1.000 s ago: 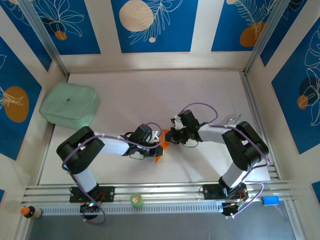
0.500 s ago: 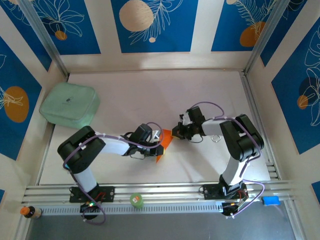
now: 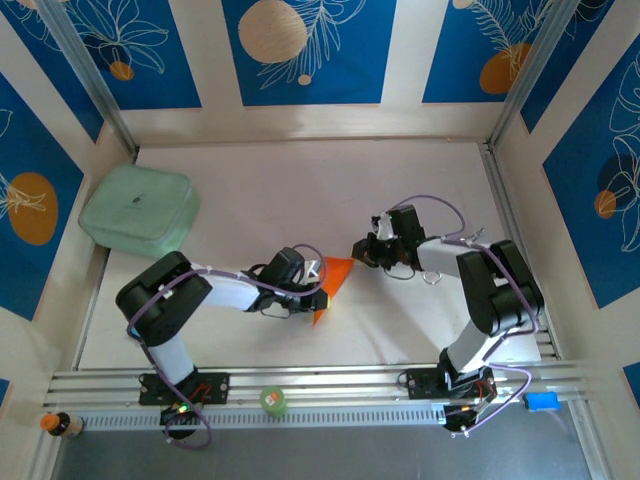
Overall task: Fold a paper plane with a square sheet of paper (pick it up from the middle)
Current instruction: Fold the wing for the fifth time at the center of the table.
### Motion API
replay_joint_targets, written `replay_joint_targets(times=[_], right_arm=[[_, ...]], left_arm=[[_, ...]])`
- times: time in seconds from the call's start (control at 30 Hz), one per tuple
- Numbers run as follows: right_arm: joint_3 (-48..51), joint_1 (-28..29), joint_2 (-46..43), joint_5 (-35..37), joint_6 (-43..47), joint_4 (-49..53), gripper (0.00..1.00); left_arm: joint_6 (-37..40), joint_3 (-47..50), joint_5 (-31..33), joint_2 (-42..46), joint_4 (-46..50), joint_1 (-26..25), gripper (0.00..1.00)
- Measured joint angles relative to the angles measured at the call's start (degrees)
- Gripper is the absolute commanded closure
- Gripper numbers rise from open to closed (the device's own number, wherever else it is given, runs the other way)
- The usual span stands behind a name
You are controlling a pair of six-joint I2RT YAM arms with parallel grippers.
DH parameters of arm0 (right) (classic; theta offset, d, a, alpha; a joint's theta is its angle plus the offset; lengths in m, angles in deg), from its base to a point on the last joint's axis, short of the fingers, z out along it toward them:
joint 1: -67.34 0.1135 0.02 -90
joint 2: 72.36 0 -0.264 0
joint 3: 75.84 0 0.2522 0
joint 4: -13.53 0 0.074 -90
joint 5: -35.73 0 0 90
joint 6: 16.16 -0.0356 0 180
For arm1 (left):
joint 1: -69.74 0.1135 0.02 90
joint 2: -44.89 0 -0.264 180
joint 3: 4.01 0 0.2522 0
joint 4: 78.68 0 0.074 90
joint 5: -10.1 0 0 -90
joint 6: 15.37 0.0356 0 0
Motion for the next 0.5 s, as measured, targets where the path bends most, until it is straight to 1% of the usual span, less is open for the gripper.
replay_joint_targets(times=[0.23,0.5], right_arm=[[4.7,5.3,-4.7,1.5,-1.8,1.5,0.88],[4.7,7.5,-4.9,1.6,-2.3,2.7,0.87]], left_arm=[[-1.2,0.0,0.3,-0.3,-1.1,0.0,1.00],[-2.3,0.1,1.3,-0.6,-3.0,0.0,0.99]])
